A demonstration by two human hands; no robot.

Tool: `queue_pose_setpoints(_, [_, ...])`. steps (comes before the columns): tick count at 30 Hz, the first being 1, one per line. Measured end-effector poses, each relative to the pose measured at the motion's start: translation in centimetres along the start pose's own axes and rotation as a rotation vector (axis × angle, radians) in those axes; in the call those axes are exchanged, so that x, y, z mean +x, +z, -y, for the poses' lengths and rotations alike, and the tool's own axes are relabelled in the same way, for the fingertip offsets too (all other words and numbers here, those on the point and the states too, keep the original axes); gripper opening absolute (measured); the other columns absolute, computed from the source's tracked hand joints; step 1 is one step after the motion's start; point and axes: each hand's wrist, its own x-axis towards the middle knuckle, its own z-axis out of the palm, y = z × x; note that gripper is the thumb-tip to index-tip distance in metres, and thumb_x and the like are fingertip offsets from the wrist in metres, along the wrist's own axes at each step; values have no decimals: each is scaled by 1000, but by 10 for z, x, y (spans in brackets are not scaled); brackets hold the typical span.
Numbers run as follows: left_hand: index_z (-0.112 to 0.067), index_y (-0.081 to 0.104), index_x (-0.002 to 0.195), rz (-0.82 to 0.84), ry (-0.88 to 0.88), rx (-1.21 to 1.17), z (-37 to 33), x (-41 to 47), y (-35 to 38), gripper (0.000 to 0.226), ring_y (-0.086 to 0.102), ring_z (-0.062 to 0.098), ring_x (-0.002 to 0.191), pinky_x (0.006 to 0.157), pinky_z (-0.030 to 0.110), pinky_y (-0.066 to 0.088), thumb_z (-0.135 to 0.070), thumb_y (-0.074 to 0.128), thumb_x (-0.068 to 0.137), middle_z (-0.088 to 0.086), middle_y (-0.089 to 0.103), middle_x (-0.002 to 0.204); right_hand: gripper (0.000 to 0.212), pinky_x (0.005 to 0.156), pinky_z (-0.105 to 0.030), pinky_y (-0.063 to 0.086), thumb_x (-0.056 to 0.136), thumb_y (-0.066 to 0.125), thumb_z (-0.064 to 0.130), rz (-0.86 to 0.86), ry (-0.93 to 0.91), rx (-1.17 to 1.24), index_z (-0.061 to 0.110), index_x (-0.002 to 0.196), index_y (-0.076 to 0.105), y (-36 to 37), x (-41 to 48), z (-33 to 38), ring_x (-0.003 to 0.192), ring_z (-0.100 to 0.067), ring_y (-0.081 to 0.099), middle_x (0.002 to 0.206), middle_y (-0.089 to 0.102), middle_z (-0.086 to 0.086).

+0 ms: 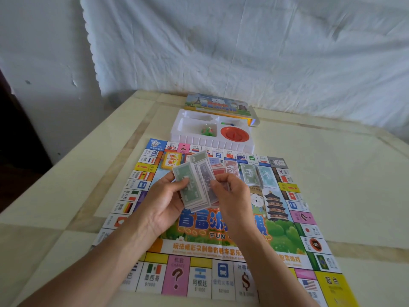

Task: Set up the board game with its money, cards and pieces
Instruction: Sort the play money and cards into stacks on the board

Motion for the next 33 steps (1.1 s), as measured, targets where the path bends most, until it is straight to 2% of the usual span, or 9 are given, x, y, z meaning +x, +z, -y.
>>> queue_pose_setpoints(4, [-2, 62, 116, -63, 19, 5, 0, 1, 1, 30, 70, 27, 82, 60, 35, 60, 5, 47, 91, 19, 70, 100, 13, 67, -28, 58, 93, 55, 9, 26, 48, 117, 15, 83, 62, -2, 0, 1, 71, -12, 65, 80, 69, -1])
queue_pose_setpoints(14, [-8, 65, 105, -122, 69, -14, -1, 2, 1, 26, 67, 25, 83, 62, 36, 61, 6, 48, 90, 14, 70, 94, 14, 74, -37, 55, 92, 56, 11, 68, 56, 146, 15, 82, 63, 1, 2, -5, 76, -20, 64, 77, 68, -2])
queue_pose_setpoints(18, [-9, 64, 103, -152, 94, 14, 0, 2, 1, 24, 69, 25, 80, 63, 36, 60, 5, 50, 90, 14, 71, 94, 11, 80, -45, 56, 92, 57, 13, 75, 66, 166, 14, 84, 63, 1, 1, -5, 83, -30, 66, 85, 69, -10])
queue_pose_setpoints(26, [-9, 67, 95, -252, 208, 168, 2, 0, 4, 19, 70, 24, 81, 72, 41, 57, 5, 56, 87, 13, 72, 92, 6, 69, -34, 57, 91, 59, 15, 125, 37, 171, 11, 88, 63, 4, -3, -2, 73, -20, 66, 84, 70, -10])
queue_pose_setpoints(29, [-7, 68, 96, -244, 200, 184, 2, -1, 6, 18, 70, 28, 88, 78, 44, 56, 4, 57, 87, 14, 73, 95, 1, 77, -44, 58, 89, 62, 13, 121, 33, 148, 13, 89, 63, 6, -3, -2, 82, -28, 69, 87, 71, -9])
queue_pose_setpoints(33, [-5, 68, 102, -207, 164, 170, 3, -2, 7, 20, 69, 27, 88, 75, 40, 57, 2, 56, 88, 15, 72, 97, 1, 79, -50, 56, 88, 64, 12, 106, 49, 154, 13, 88, 64, 5, -3, -1, 85, -31, 68, 87, 71, -10])
